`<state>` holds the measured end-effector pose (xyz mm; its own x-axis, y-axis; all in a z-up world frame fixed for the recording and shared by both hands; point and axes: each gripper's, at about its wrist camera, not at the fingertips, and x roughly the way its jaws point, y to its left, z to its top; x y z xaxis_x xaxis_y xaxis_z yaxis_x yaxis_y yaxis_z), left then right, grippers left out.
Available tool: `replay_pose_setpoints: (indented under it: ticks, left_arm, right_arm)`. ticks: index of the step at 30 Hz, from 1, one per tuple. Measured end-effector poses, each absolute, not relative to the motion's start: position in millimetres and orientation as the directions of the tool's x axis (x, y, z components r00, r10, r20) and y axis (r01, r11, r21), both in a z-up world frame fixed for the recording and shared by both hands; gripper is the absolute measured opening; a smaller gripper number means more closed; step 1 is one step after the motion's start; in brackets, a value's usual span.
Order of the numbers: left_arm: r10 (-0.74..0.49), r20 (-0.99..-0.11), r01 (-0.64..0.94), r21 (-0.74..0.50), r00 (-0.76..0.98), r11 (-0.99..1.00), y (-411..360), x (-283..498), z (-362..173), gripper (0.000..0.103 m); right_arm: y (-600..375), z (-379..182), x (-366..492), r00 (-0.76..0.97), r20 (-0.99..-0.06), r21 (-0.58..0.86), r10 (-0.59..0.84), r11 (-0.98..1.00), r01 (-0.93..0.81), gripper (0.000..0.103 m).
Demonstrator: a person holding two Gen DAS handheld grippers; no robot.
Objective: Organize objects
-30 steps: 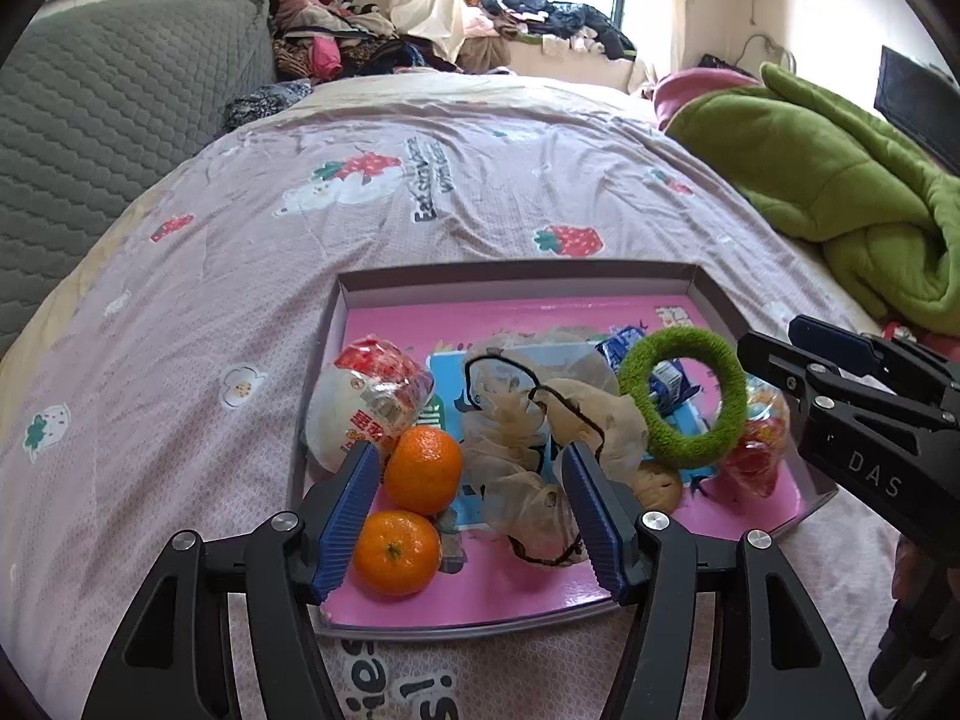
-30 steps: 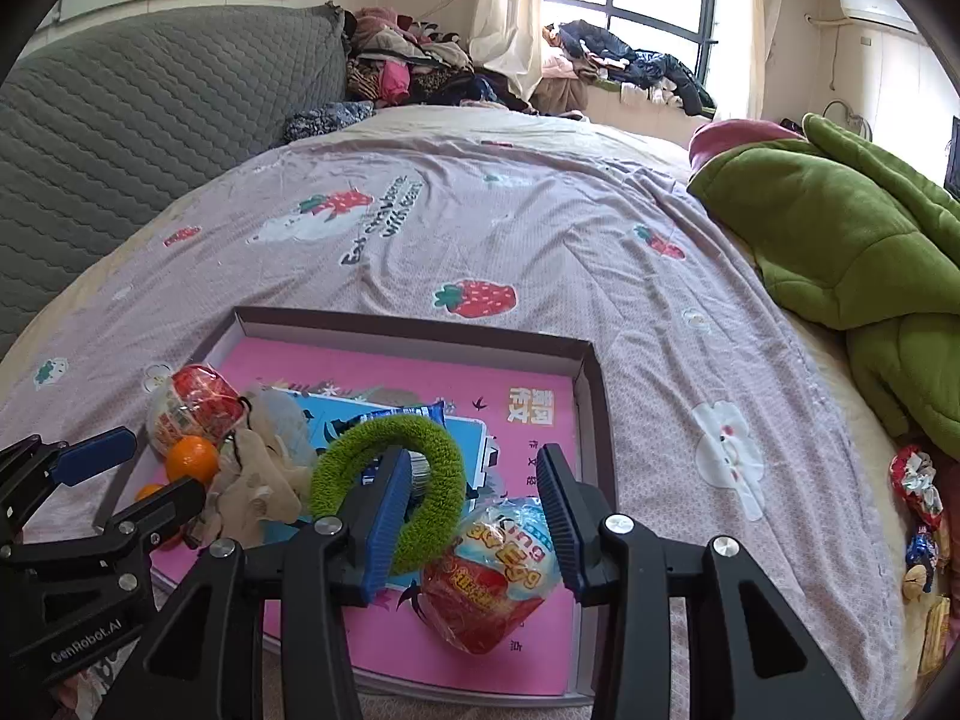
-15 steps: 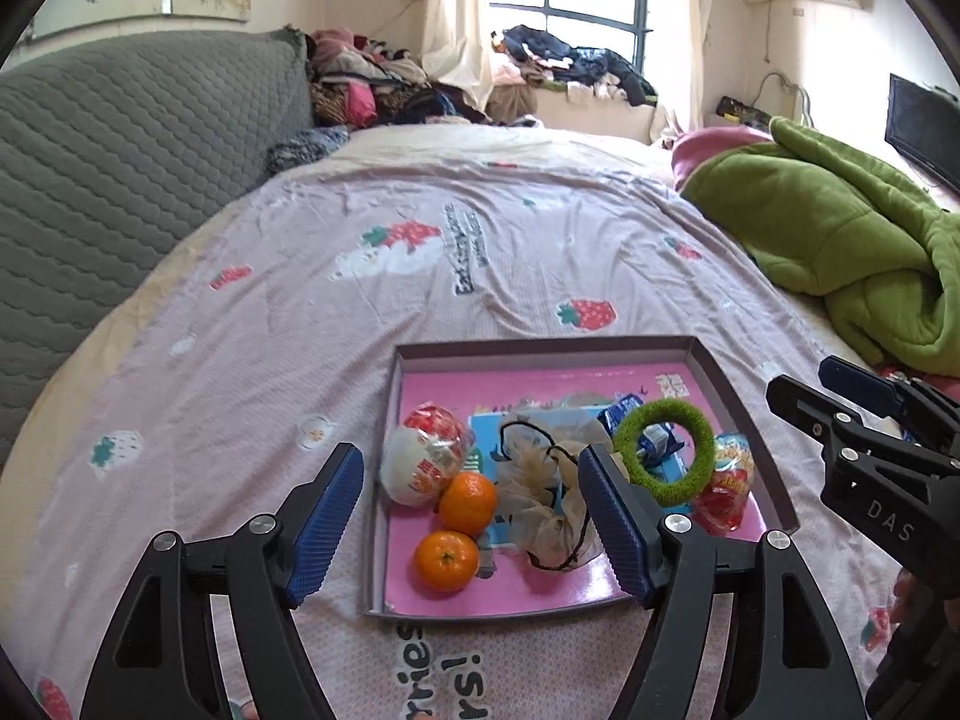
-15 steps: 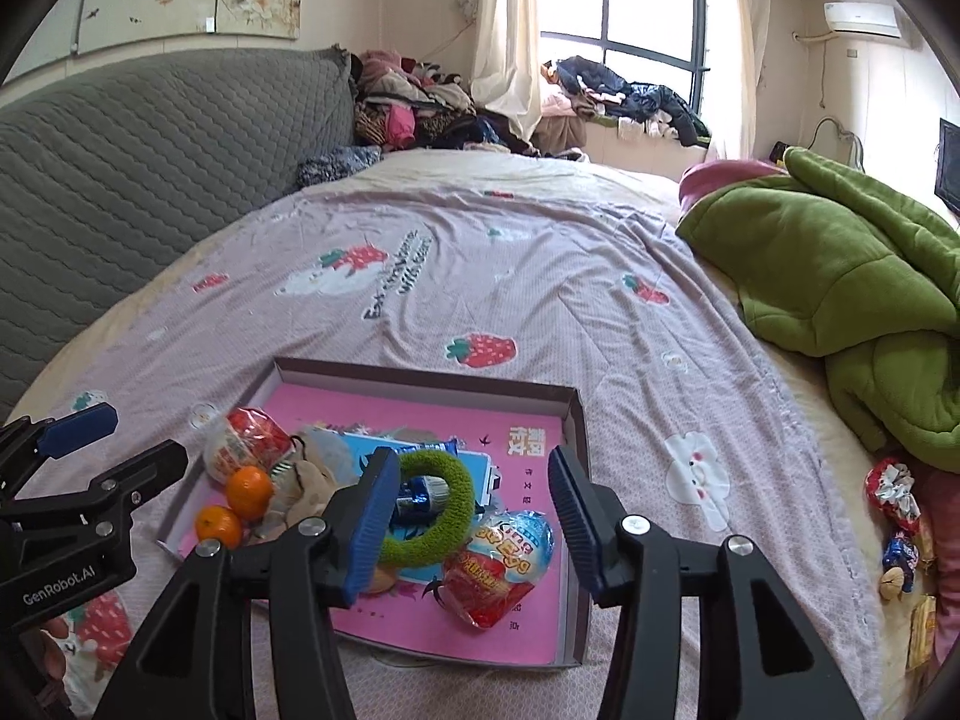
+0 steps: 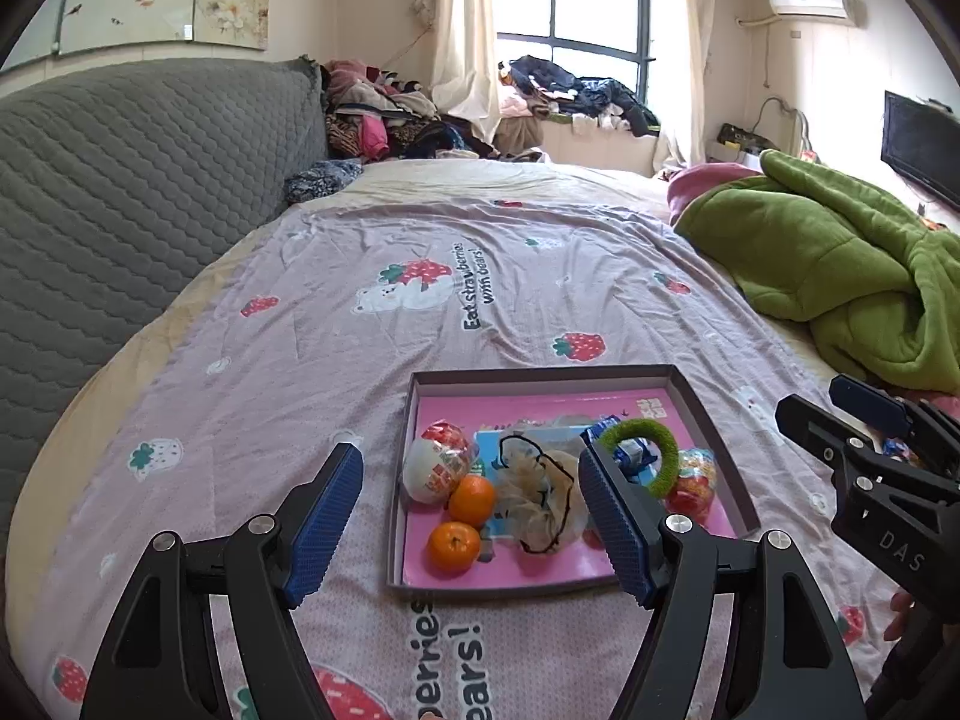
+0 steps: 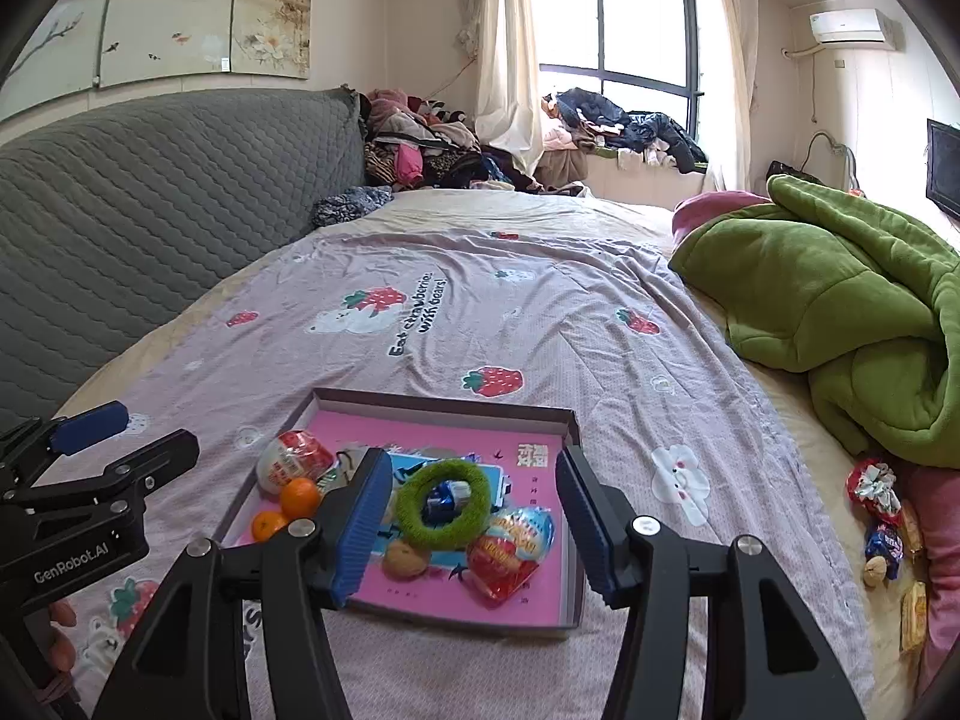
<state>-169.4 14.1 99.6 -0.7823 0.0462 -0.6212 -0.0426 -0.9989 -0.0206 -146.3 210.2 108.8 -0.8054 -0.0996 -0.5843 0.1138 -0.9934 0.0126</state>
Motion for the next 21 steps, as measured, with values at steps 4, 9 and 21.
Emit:
replay_pose_setpoints:
  ticks: [4,9,21]
  left_arm:
    - [0.047,-0.621,-0.037,-0.028,-0.782,-0.999,11.7,-154.0,98.2,0.076]
    - [0.058,-0.633,-0.046,-0.036,-0.772,-0.998,10.8,-141.3,89.0,0.076]
    - [0.068,-0.648,-0.059,-0.035,-0.759,-0.998,16.6,-115.3,65.3,0.076]
  right_arm:
    - [209.7,107.8,-132.9,-0.801,-0.588,0.029,-0.112,-0.993,0.117,0.057]
    - [209.3,99.9,-114.9,-0.794,-0.59,0.074,-0.147,-0.989,0.128,0.058]
    - [204.4,78.6,-86.0,-0.788,-0.6,0.058,-0.141,-0.989,0.133,0.066]
